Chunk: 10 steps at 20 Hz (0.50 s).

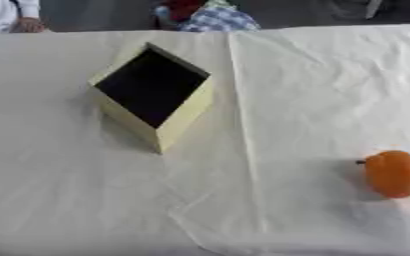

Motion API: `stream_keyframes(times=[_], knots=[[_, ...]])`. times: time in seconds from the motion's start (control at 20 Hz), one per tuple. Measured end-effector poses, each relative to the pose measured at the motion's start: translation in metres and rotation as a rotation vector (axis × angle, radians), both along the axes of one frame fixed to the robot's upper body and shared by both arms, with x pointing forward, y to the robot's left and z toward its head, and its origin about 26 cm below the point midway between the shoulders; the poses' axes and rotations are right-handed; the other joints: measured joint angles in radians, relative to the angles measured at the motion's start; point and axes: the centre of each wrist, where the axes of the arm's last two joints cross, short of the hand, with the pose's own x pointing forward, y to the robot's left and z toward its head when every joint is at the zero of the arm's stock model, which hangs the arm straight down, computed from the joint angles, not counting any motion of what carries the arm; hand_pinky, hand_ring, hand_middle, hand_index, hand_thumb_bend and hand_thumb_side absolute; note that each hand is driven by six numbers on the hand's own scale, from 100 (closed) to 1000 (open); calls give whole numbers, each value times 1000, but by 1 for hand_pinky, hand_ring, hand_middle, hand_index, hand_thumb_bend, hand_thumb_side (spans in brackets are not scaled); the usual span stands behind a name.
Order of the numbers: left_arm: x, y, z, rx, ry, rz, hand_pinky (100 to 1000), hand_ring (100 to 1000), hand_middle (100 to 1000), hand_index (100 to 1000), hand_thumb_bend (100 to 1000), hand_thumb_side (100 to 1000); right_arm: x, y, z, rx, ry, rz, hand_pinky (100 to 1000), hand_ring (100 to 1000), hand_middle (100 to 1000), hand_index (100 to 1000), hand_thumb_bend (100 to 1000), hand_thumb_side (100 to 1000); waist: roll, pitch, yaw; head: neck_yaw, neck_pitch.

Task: Pick up objects on the table and place them in the box.

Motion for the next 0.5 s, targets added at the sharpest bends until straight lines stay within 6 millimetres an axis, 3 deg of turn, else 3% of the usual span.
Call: stream_keyframes(times=[0.5], knots=[[-1, 2, -1, 14, 10, 10, 693, 763, 765, 734, 100, 783, -15, 3, -17, -204, 158, 11, 770, 814, 765, 838, 100, 779, -9, -6, -18, 30, 0]])
